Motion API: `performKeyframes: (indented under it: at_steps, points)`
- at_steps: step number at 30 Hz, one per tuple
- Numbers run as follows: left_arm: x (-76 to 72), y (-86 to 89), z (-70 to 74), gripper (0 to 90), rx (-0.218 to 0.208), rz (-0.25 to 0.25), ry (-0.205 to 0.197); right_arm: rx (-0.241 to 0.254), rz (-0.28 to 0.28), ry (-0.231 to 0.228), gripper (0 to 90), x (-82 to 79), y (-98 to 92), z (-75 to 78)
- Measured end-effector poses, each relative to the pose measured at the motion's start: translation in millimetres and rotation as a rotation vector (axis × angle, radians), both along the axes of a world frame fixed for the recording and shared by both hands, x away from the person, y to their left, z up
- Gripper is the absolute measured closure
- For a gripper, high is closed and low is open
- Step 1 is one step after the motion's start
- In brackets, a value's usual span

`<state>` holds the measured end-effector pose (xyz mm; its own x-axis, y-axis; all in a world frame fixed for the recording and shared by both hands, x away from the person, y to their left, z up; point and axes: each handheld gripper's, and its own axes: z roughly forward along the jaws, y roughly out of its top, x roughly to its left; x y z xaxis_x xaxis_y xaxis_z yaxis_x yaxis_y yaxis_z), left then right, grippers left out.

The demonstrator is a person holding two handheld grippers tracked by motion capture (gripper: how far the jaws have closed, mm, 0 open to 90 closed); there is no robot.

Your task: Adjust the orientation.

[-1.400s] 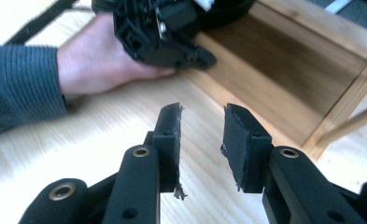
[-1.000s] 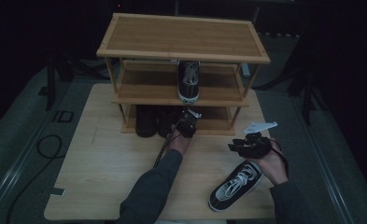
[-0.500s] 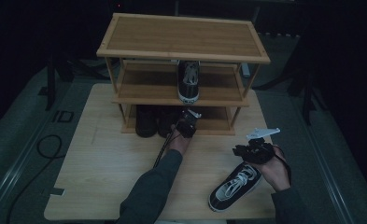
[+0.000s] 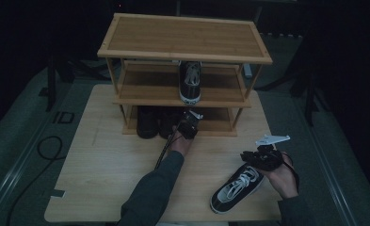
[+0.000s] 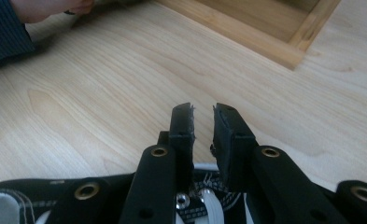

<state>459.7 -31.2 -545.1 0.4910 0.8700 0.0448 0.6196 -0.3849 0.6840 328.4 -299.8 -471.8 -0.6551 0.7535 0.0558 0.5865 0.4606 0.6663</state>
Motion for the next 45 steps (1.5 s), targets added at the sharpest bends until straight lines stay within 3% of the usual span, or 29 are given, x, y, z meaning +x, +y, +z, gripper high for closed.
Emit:
performKeyframes:
  at_steps: [8, 24, 45]
  points:
    - [0.0, 0.1, 0.0, 90.0, -0.001, 0.0, 0.0, 0.019, -0.017, 0.008, 77.4, -9.4, -6.5, -4.9]
    - [0.0, 0.1, -0.2, 90.0, -0.002, 0.0, -0.001, 0.009, -0.032, 0.047, 77.5, -19.0, -13.9, -17.0]
    - [-0.1, 0.1, -0.2, 90.0, -0.003, 0.001, -0.002, 0.0, -0.081, 0.042, 77.7, -25.9, -24.8, -17.1]
